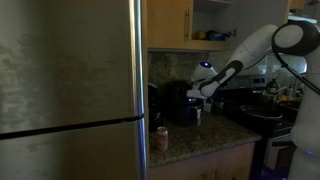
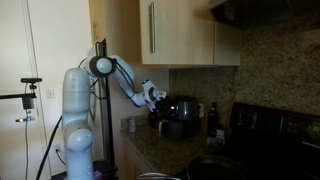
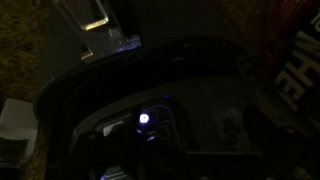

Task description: Turn off the coffee maker

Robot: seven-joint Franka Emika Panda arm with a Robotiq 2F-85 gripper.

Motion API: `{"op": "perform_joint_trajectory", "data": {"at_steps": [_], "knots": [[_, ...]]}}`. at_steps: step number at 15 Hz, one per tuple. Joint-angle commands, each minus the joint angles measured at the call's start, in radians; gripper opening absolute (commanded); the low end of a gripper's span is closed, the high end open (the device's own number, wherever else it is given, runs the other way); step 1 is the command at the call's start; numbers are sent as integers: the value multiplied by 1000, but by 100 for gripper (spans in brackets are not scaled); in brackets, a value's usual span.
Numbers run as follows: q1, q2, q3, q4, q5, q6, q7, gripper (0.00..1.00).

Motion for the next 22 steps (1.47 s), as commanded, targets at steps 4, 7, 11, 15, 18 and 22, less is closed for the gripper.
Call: {"op": "perform_joint_trajectory", "data": {"at_steps": [4,7,11,15,18,22], "knots": [[0,14,-1,11,-3,5,6,100],[-1,43,-2,37,0,22,10,100],[-2,41,-4,36,-4,26,34,100],[-4,6,0,-9,-15,55,13,100],[-4,-33,15,-74,5,53,-28,100],[0,-81,7,-152,-67,96,-42,100]]}}
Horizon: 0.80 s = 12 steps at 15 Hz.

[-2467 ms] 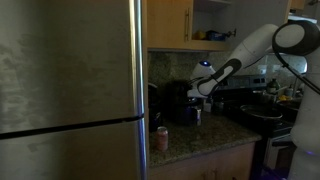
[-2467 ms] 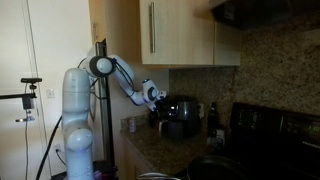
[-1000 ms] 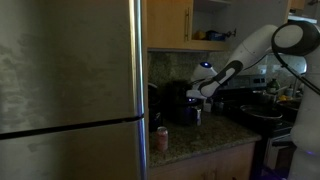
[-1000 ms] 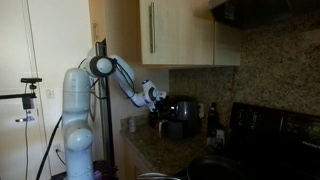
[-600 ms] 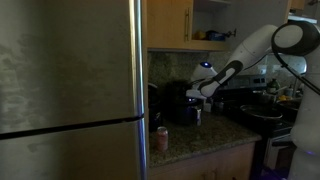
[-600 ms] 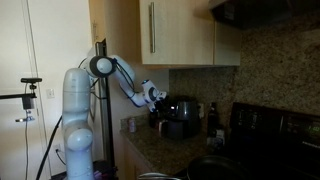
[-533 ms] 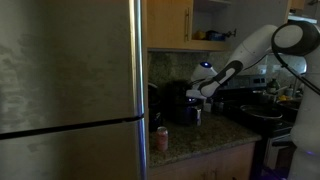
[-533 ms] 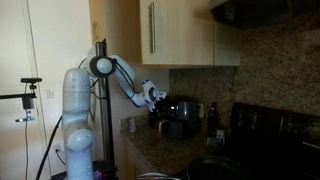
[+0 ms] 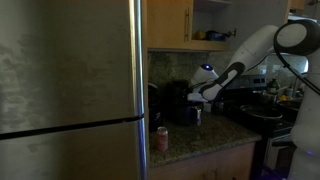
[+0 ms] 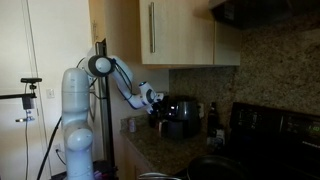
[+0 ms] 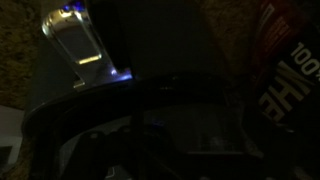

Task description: Turn off the coffee maker

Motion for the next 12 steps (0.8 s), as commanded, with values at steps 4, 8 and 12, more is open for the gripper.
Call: {"op": "perform_joint_trajectory", "data": {"at_steps": [4,8,12], "knots": [[-13,-91,-30,-95,-150,54,40,100],[-14,-59,-41,-29,-209,30,97,100],[-8,-19,-43,22,-226,15,139,100]]}}
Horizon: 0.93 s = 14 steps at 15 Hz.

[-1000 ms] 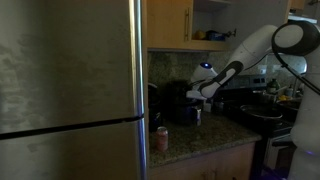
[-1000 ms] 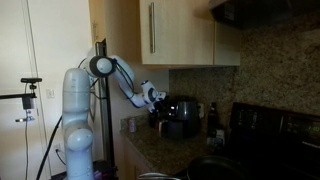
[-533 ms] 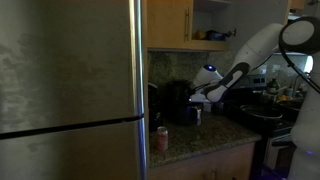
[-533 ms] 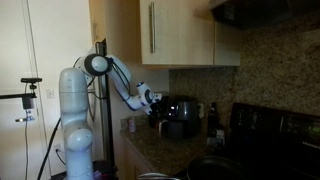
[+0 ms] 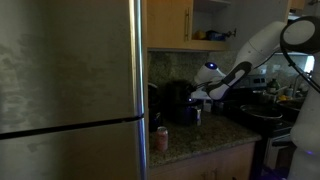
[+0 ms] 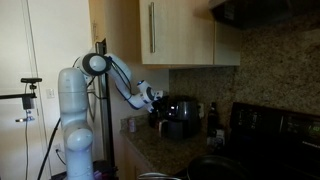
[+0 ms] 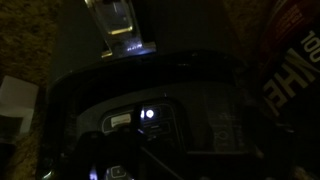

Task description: Turn off the coffee maker

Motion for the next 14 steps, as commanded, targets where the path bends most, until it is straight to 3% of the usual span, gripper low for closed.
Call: {"op": "perform_joint_trajectory", "data": {"at_steps": [1,7,12,14], "knots": [[1,52,-4,59,-35,-13,44,100],[14,135,-13,145,-75,-47,119,100],[20,133,-4,142,-93,-54,156,100],[11,72,37,49,28,-78,59,100]]}}
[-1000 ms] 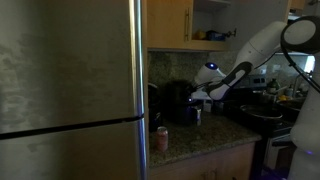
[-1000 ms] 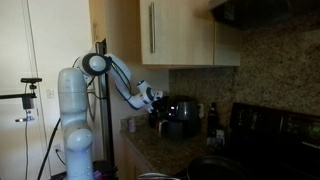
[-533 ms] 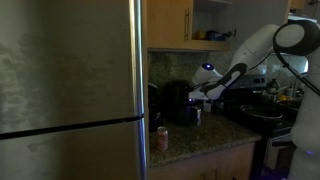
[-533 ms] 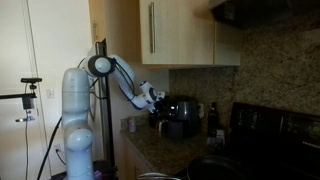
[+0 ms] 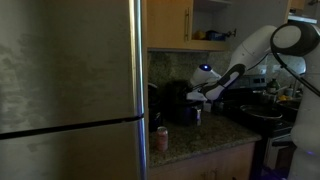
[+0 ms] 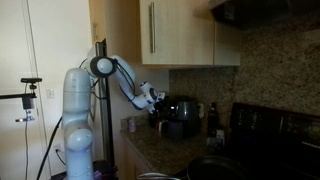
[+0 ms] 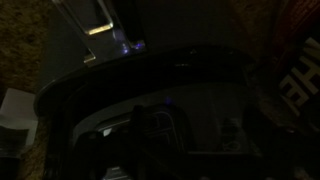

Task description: Turn off the coffee maker

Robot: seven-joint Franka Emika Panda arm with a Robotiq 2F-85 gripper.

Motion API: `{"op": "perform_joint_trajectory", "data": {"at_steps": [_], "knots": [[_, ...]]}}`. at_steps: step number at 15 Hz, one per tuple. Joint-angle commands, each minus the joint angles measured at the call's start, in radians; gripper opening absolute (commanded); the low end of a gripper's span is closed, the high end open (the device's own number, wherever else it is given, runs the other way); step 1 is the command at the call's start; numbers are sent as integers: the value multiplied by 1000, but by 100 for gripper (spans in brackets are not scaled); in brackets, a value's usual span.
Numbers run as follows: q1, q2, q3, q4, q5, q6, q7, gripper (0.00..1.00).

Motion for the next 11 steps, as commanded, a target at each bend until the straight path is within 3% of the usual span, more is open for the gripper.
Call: {"op": "perform_joint_trajectory", "data": {"at_steps": [1,2,3,4,7,8,11], "knots": [[-6,-52,58,-97,153,-37,-138,100],[-11,-77,78,-138,210,-28,-199,100],[27,-114,57,-189,300,-19,-286,100],[-8,-153,106,-231,333,-13,-322,100],[25,-268,101,-325,432,-8,-414,100],[18,-159,100,-230,375,-3,-353,100],[24,-249,101,-298,405,-4,-378,100]]}}
